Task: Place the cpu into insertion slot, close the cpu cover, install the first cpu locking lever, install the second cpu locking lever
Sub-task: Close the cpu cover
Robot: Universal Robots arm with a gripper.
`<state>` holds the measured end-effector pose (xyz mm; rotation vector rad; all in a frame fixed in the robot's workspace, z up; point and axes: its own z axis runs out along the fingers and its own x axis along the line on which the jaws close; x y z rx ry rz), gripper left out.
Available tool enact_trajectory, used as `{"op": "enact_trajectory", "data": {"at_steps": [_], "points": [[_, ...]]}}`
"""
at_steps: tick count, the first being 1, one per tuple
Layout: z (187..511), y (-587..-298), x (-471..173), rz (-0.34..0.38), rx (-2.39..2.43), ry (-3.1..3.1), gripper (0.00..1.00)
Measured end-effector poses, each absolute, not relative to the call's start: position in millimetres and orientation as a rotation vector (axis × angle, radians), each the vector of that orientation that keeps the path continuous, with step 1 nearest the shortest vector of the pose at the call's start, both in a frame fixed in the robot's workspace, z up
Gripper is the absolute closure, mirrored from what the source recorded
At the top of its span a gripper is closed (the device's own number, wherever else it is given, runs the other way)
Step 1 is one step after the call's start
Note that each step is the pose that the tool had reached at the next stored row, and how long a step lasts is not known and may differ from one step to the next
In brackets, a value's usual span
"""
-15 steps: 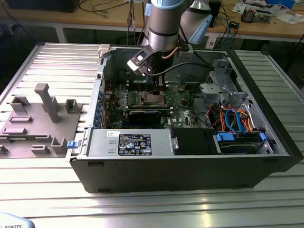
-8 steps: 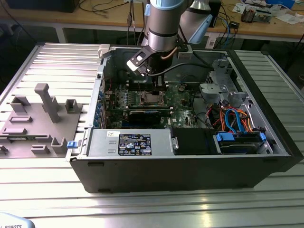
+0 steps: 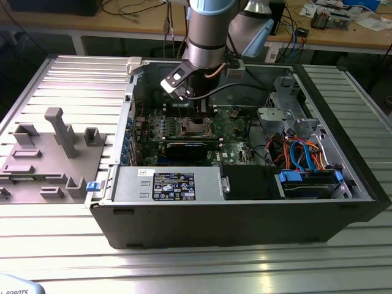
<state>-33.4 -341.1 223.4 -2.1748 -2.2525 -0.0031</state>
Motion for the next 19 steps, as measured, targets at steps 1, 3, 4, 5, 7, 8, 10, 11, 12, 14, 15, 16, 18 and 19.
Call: {"op": "enact_trajectory", "data": {"at_steps": [1, 3, 4, 5, 7, 8, 10, 11, 12, 14, 15, 16, 18, 19], "points": [[223, -341, -36, -0.004, -2.175, -2.253, 0.89], [223, -340, -40, -0.003, -2.175, -2.252, 0.89], [223, -340, -42, -0.004, -2.175, -2.252, 0.89], [222, -340, -43, -0.004, -2.175, -2.252, 0.89], [222, -340, -45, -0.004, -2.175, -2.252, 0.89], [221, -340, -47, -0.004, -2.175, -2.252, 0.89], [219, -340, -48, -0.004, -2.175, -2.252, 0.89], [218, -340, -50, -0.004, -2.175, -2.252, 0.89], [217, -340, -51, -0.004, -2.175, -2.252, 0.89], [215, -340, -52, -0.004, -2.175, -2.252, 0.89], [214, -340, -53, -0.003, -2.175, -2.252, 0.89], [214, -340, -53, -0.004, -2.175, -2.252, 0.89], [211, -340, -54, -0.004, -2.175, -2.252, 0.89], [210, -340, -54, -0.004, -2.175, -2.253, 0.89]]}}
